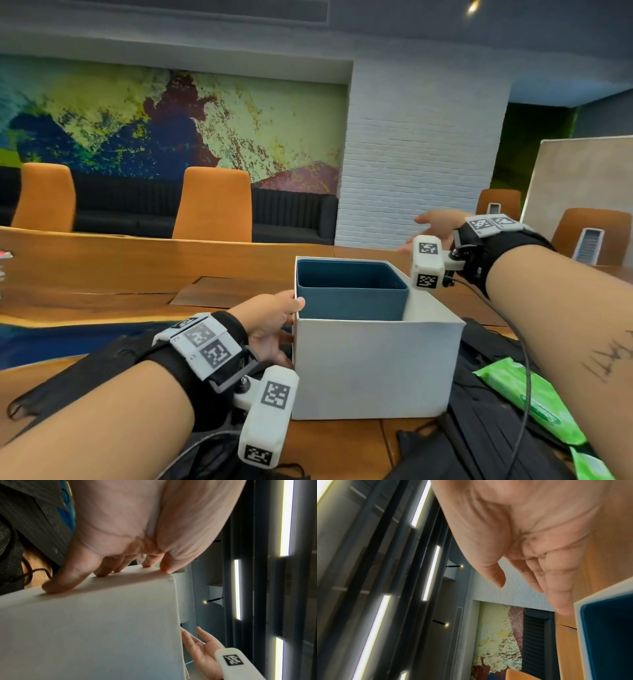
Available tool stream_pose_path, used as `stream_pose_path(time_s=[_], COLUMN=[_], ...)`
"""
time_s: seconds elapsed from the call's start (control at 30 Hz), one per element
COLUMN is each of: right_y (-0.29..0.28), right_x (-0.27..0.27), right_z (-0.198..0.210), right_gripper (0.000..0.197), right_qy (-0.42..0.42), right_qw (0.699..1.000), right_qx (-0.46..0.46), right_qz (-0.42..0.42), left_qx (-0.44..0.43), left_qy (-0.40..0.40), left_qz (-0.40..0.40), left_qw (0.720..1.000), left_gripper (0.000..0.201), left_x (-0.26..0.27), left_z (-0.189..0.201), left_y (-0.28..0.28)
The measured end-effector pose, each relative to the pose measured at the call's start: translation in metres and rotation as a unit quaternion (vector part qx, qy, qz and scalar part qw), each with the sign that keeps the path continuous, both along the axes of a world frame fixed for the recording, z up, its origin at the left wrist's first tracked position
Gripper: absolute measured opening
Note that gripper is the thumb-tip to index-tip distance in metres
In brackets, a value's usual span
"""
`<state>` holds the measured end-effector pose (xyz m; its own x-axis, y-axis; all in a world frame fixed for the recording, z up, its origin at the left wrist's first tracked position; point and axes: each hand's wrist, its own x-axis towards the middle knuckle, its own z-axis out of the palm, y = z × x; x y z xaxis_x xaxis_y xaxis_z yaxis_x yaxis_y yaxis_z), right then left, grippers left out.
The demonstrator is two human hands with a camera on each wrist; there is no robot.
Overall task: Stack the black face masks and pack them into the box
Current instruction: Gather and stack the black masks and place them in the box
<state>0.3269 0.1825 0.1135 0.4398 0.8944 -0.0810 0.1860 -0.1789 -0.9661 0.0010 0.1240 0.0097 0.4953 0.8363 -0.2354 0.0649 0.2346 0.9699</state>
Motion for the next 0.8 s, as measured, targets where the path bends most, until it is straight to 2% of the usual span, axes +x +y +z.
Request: stream_pose_path(time_s=[0.1,0.23,0.3,0.43,0.57,0.7,0.8], right_y=[-0.053,-0.116,-0.146,-0.191,-0.222,-0.234,-0.233], right_x=[-0.029,-0.048,-0.056,-0.073,-0.083,-0.081,-0.071], right_z=[0.024,0.045,0.044,0.018,-0.022,-0.058,-0.077], right_gripper=[0.043,0.037,0.036,0.036,0.039,0.036,0.038], right_qy=[0.065,0.06,0.041,-0.023,-0.12,-0.219,-0.241], right_qw=[0.997,0.997,0.997,0.99,0.964,0.935,0.931], right_qx=[-0.033,-0.004,-0.004,-0.048,-0.145,-0.227,-0.247], right_qz=[0.01,0.05,0.071,0.13,0.186,0.163,0.122], left_qx=[-0.008,0.007,0.018,0.032,0.052,0.062,0.066], left_qy=[0.012,0.015,0.025,0.097,0.17,0.244,0.276], left_qz=[0.037,0.049,0.048,0.008,-0.029,-0.069,-0.073], left_qw=[0.999,0.999,0.998,0.995,0.984,0.965,0.956], left_gripper=[0.027,0.034,0.045,0.05,0.04,0.033,0.03], left_x=[-0.001,-0.012,-0.02,-0.027,-0.019,0.006,0.025], left_z=[0.004,0.007,0.005,-0.004,-0.009,-0.012,-0.014], left_y=[-0.01,-0.03,-0.042,-0.066,-0.089,-0.106,-0.11])
